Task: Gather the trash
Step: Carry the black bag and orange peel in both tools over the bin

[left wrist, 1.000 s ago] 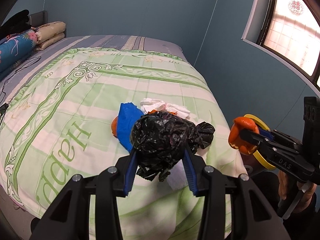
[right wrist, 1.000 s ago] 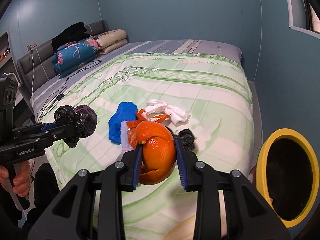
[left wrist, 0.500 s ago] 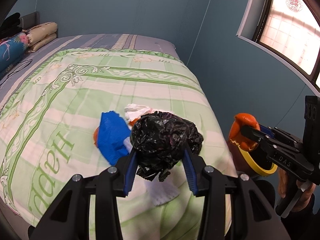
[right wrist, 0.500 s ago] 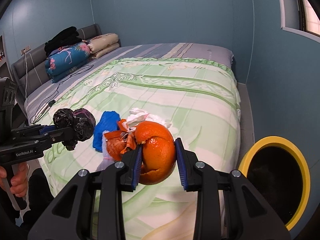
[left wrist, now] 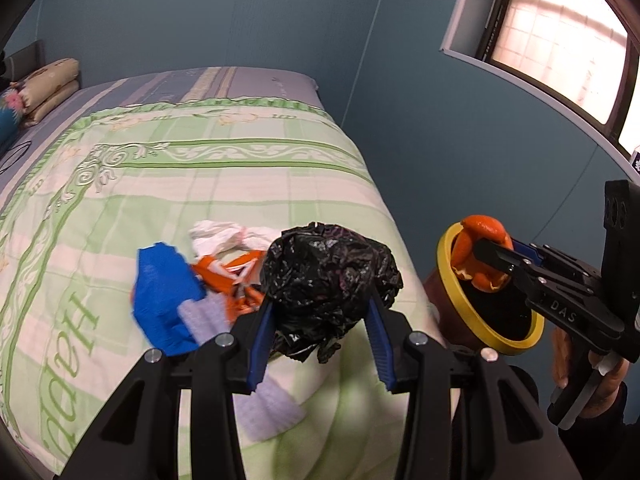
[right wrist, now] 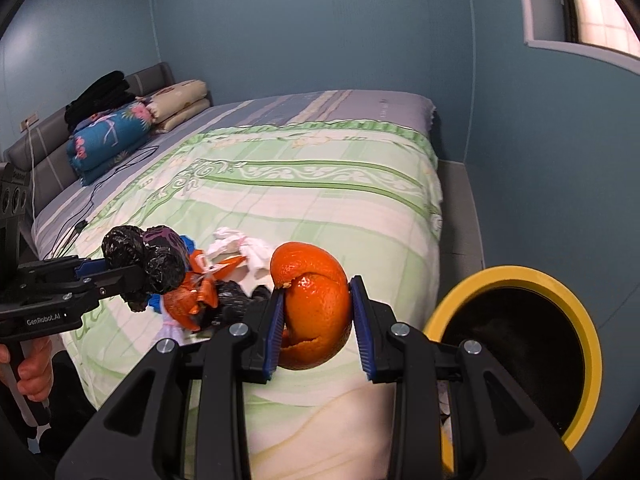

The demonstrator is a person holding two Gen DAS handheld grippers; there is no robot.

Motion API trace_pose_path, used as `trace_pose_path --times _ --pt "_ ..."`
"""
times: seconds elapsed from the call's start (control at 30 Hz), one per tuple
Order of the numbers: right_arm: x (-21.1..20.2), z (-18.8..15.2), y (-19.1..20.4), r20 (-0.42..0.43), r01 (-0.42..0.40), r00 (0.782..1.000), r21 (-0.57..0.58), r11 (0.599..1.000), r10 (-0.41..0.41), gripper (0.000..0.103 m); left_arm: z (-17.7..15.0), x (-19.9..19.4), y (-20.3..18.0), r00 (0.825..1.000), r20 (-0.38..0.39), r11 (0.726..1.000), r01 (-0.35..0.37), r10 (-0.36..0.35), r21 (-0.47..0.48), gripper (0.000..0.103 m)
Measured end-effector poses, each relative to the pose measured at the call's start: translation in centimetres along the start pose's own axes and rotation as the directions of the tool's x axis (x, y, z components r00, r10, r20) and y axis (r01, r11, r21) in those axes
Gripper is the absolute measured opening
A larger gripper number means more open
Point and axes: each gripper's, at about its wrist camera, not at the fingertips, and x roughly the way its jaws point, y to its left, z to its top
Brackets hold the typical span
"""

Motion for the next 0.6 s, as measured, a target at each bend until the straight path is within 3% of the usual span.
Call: trace_pose_path --times 0.6 --pt "-1.5 -1.2 -7.4 0.019 0.097 0.995 0.116 0.989 -0.1 0.03 1.8 4.3 -7.1 0.995 -0.037 0.991 0.1 -0.097 0.085 0.04"
